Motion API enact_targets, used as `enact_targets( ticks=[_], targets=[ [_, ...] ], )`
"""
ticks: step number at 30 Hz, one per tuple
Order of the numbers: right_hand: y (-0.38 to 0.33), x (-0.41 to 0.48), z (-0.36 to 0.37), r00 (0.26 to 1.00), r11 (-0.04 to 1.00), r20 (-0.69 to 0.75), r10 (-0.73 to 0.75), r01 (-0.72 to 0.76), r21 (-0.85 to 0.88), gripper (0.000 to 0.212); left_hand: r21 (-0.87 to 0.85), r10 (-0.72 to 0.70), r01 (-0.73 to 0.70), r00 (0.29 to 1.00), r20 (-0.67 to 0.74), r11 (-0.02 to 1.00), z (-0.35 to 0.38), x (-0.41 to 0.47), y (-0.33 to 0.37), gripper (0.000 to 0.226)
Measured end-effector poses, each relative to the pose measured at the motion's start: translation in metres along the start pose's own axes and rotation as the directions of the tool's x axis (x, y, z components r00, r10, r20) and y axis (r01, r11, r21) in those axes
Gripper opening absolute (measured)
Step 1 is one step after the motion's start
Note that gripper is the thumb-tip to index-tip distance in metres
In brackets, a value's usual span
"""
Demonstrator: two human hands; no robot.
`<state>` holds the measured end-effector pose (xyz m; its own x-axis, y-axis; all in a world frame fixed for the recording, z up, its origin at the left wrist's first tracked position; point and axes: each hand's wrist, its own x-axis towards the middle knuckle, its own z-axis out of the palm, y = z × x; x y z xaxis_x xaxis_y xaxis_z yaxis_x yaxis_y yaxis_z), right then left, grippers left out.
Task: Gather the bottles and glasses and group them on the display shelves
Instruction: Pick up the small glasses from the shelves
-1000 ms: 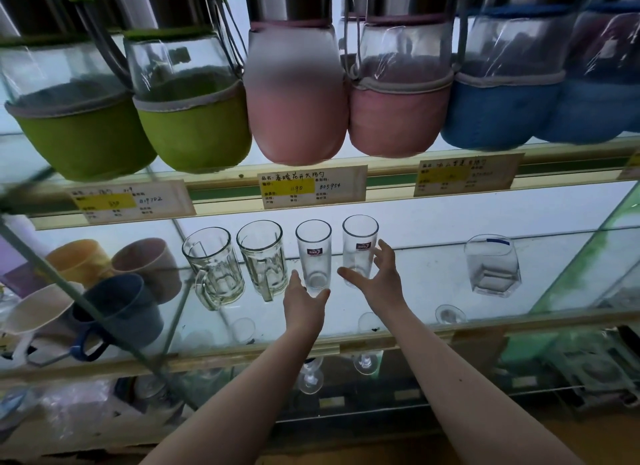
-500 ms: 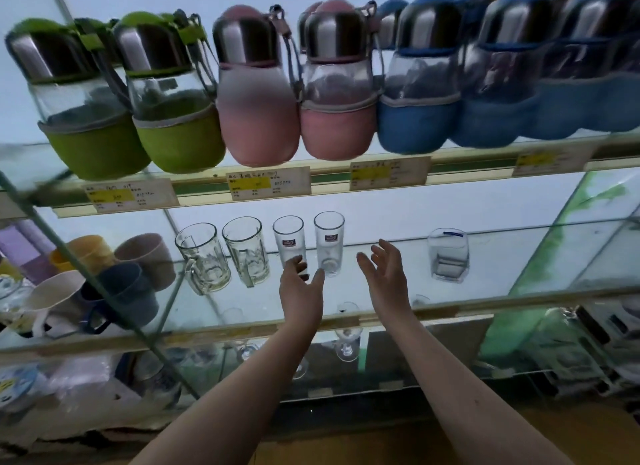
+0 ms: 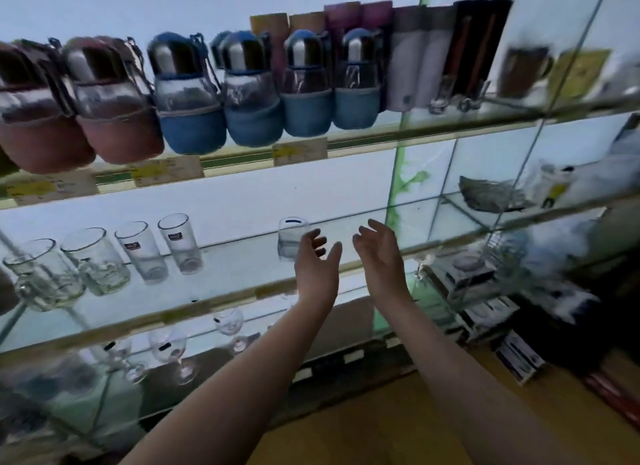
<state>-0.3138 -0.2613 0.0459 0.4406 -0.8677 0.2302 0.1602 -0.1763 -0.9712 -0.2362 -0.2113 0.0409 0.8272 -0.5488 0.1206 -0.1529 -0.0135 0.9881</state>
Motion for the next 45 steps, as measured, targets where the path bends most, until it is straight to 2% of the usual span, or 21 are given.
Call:
enact_targets(
  ticks=[8,18,25,33,39,45],
  targets=[
    [-0.021,-0.019,-0.14,0.987,1.0,-0.162,-0.015,0.015,0.0,0.025,-0.003,0.059,-0.059,0.983,0.171,0.998,0.114,-0.073,0.035,0.038],
    [-0.025,0.002,-0.243,0.941,0.997,-0.336,-0.031,0.052,0.053,0.023,-0.045,0.14,-0.133,0.932,0.335,0.99,0.216,-0.087,0.06,0.038],
    [-0.017,0.078,-0.308,0.903,0.997,-0.424,-0.067,0.08,0.014,0.018,-0.12,0.18,-0.143,0.894,0.41,0.982,0.312,-0.049,0.068,0.028],
    [-0.022,0.204,-0.372,0.891,0.992,-0.436,-0.124,0.096,-0.085,0.018,-0.295,0.218,-0.089,0.872,0.439,0.951,0.422,0.024,0.105,0.024],
    [-0.03,0.282,-0.413,0.859,0.984,-0.48,-0.178,0.141,-0.113,0.019,-0.354,0.3,-0.14,0.841,0.45,0.924,0.491,0.068,0.138,0.025],
    [-0.034,0.318,-0.454,0.833,0.978,-0.512,-0.211,0.179,-0.112,0.017,-0.361,0.366,-0.198,0.79,0.491,0.911,0.537,0.079,0.158,0.029]
  ],
)
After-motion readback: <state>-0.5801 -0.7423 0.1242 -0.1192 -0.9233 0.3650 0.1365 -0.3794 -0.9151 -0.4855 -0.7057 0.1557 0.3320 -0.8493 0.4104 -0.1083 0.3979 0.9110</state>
